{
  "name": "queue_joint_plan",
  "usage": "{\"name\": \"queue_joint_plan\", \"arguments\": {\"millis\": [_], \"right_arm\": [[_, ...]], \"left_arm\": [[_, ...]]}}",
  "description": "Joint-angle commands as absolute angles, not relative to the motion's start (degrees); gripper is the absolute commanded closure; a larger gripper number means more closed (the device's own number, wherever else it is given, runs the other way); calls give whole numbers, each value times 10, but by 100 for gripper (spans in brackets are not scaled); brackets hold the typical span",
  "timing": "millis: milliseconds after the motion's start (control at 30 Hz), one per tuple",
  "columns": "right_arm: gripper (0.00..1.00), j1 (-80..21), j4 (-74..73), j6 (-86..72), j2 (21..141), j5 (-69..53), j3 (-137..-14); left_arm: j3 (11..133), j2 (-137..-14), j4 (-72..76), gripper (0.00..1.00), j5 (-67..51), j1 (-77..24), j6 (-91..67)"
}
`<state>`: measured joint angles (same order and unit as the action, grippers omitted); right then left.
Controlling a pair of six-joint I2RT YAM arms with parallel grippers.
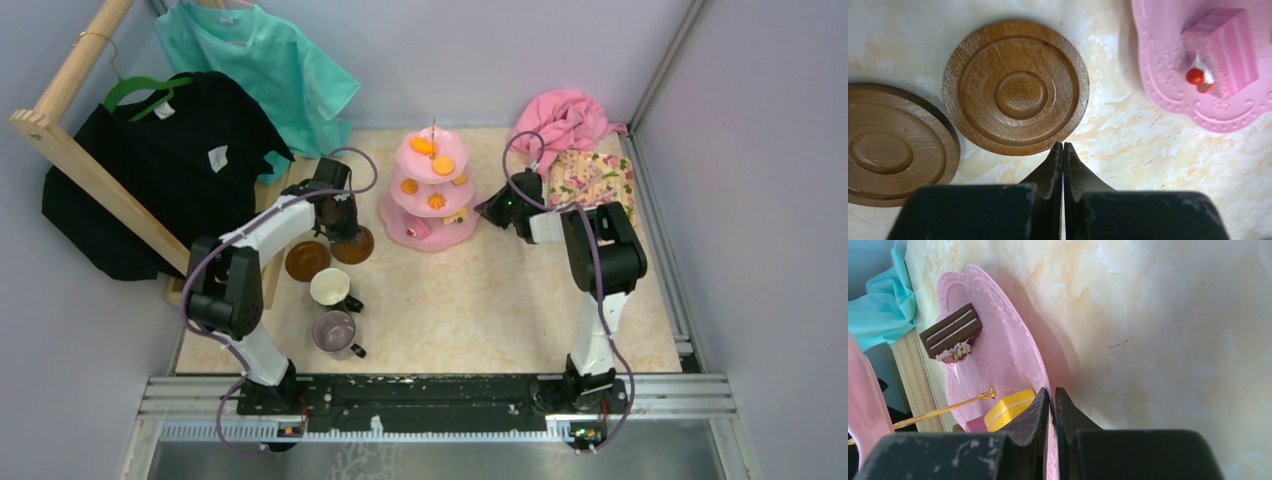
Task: Serve the afternoon tea
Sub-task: Move the desert table to the center of the board.
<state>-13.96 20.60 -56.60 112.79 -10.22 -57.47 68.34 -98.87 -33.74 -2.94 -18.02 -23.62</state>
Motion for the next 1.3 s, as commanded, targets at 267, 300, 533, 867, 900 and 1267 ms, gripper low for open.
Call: {"name": "queue_joint_plan", "arguments": {"millis": [267,300,533,867,900,1267], "right_arm": [[93,-130,222,-563,1135,-92,-607],[93,-130,222,-565,1136,-91,-609],[92,-131,215,-570,1149,-87,-635],[91,-140,201,-572,1180,-81,-675],[91,-140,200,-572,1181,-80,-678],[76,-146,197,-567,1187,-84,-687]], "left_arm": [[677,-997,-283,100,60,-183,-256],[673,-1000,-278,100,66,-183,-256],[660,-1017,-250,100,87,-183,-256],[634,-1034,-231,100,91,-184,-249],[631,-1034,-228,100,87,-184,-248],[604,-1031,-220,100,68,-193,-250]]}}
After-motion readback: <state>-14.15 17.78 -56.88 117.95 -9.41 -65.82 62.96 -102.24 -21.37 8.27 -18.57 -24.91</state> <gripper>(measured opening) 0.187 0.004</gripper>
